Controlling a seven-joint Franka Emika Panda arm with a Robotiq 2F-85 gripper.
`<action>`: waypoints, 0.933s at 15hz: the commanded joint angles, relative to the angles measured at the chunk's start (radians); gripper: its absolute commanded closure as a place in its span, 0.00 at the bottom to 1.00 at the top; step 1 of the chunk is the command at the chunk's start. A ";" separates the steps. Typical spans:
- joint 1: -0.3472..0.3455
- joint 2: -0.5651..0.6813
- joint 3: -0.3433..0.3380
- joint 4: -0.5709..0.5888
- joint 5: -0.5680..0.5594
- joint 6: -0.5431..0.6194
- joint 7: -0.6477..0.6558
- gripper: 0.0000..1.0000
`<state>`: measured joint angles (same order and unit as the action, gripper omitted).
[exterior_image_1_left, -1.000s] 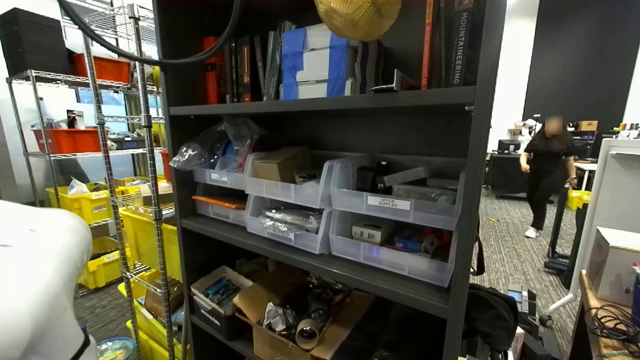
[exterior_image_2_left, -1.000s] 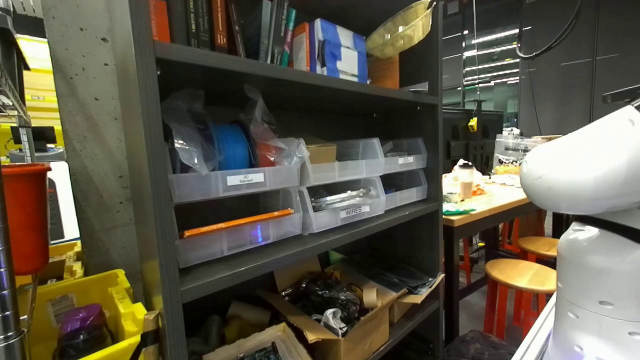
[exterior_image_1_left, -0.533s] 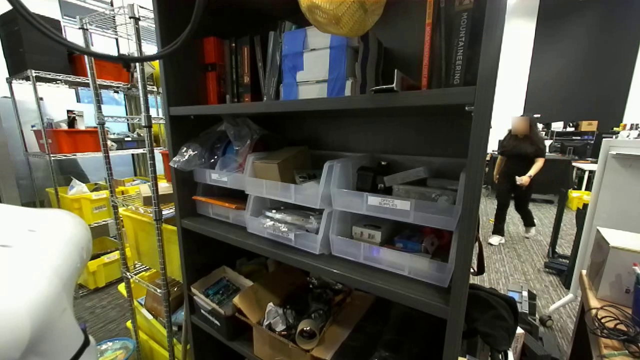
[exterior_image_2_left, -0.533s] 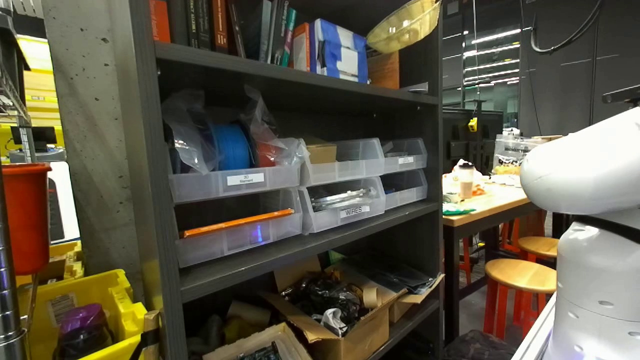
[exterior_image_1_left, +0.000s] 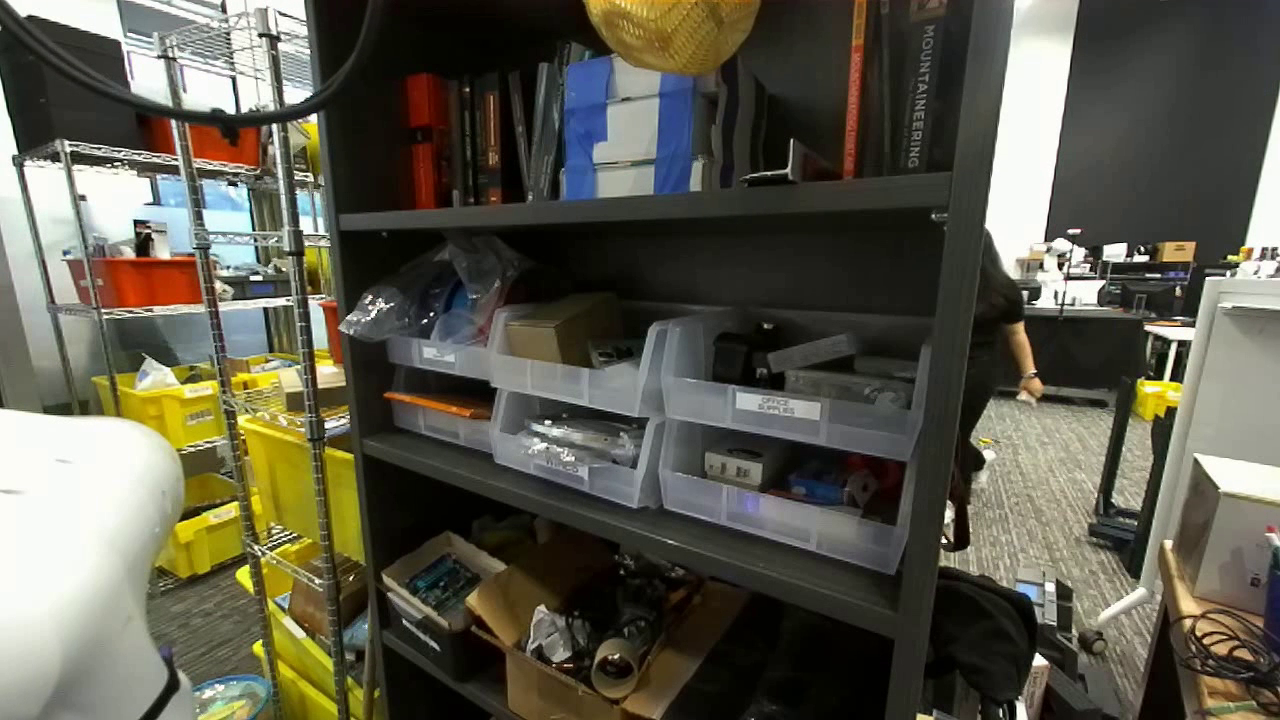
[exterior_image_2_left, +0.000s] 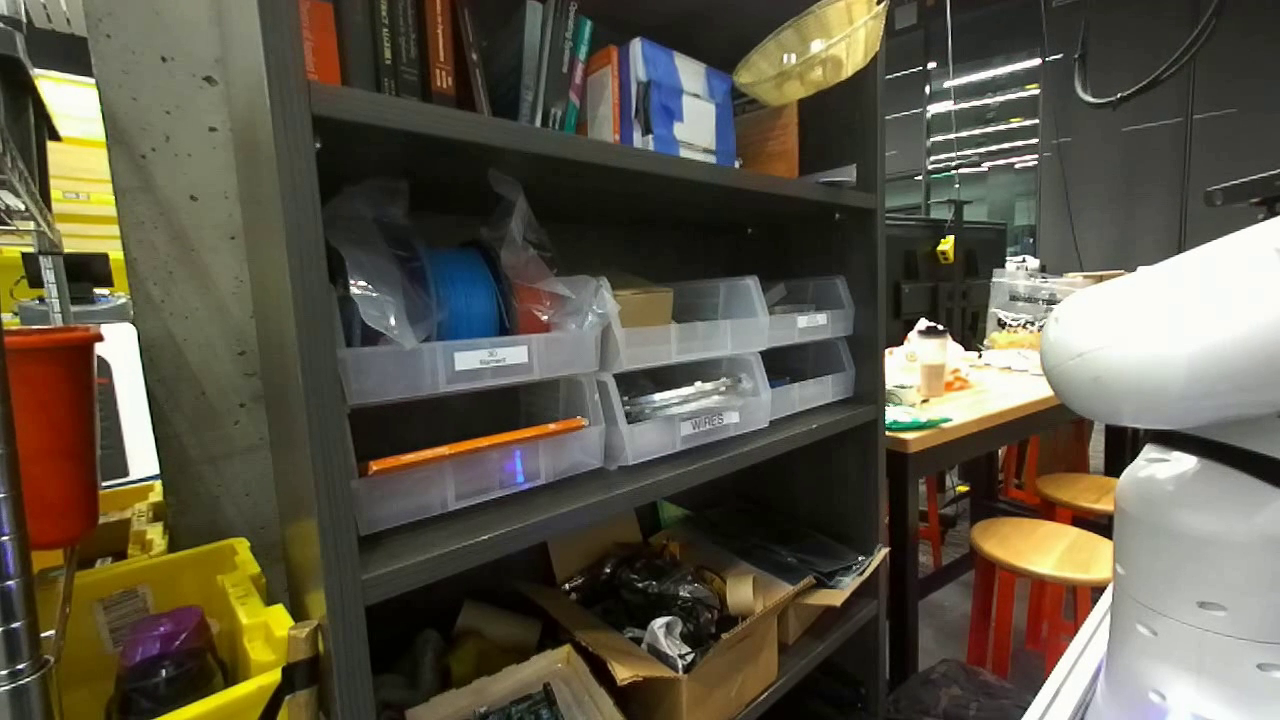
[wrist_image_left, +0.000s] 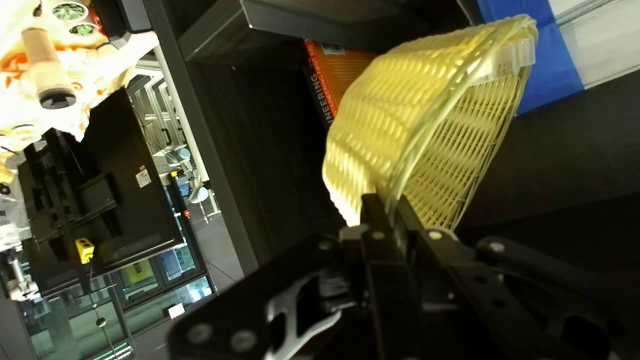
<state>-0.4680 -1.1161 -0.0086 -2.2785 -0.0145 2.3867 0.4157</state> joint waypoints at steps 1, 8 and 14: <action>0.036 -0.025 -0.010 -0.019 -0.004 -0.049 -0.025 0.98; 0.141 -0.033 0.003 -0.082 0.014 -0.115 -0.061 0.98; 0.173 -0.069 0.001 -0.108 -0.002 -0.177 -0.106 0.98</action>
<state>-0.3261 -1.1527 -0.0072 -2.3683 -0.0111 2.2445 0.3482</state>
